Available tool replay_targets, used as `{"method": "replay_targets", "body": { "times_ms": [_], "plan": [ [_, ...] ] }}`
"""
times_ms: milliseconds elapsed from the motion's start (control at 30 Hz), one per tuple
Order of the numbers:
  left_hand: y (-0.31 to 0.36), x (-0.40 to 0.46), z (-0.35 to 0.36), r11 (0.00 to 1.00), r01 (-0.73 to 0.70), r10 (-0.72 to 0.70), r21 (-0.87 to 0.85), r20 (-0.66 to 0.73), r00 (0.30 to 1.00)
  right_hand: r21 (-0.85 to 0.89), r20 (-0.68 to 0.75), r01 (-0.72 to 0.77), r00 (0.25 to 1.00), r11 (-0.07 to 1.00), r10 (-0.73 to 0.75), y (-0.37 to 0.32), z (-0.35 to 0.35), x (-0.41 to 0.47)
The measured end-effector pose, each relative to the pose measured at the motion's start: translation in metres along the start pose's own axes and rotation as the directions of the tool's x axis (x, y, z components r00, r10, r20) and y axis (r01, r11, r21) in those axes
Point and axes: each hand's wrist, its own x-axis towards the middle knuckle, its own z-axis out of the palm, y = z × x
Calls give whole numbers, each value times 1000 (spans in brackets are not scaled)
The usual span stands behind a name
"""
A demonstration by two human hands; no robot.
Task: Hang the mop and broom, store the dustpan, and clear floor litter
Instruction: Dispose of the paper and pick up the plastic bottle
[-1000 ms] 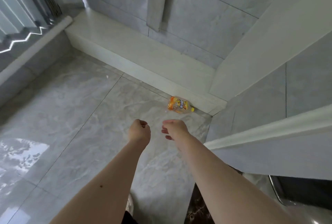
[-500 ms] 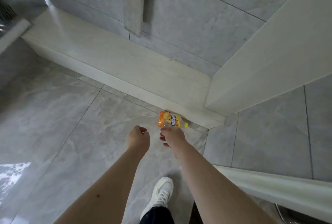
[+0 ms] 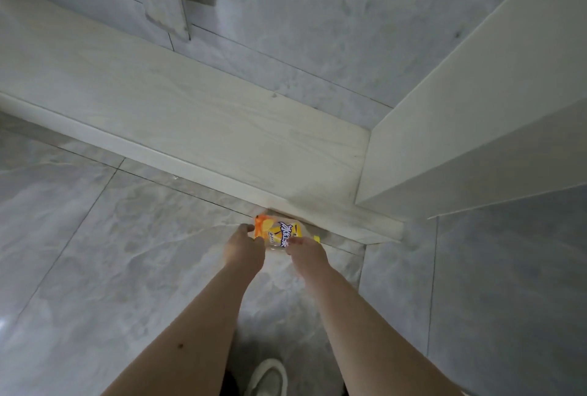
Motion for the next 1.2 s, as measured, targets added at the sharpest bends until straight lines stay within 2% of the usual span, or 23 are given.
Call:
{"method": "replay_targets", "body": {
  "times_ms": [133, 267, 467, 600, 733, 1000, 1133, 1200],
  "plan": [
    [-13, 53, 29, 992, -26, 22, 124, 37, 999, -22, -49, -17, 999, 1000, 16, 23, 6, 63],
    [-40, 115, 62, 987, 0, -9, 158, 58, 998, 67, -68, -55, 996, 996, 60, 45, 18, 128],
    [-70, 179, 102, 994, 30, -37, 106, 69, 997, 95, -143, 33, 990, 995, -19, 72, 32, 203],
    [-80, 193, 107, 999, 37, -38, 19, 89, 995, 133, -191, -1, 981, 991, 27, 76, 33, 220],
    [-83, 179, 96, 991, 126, -121, -46, 97, 988, 194, -143, -67, 985, 979, 96, 76, 34, 206],
    [-51, 105, 29, 972, 228, -230, -58, -30, 973, 125, -145, -107, 981, 986, 125, 33, 39, 98],
    [-27, 58, -25, 954, 265, -282, -142, -111, 953, 42, -118, -38, 992, 998, 42, -7, 40, 31],
    [-21, 38, -44, 942, 280, -306, -186, -135, 942, 55, -89, 9, 996, 998, -4, -19, 39, 10]
  ]
}}
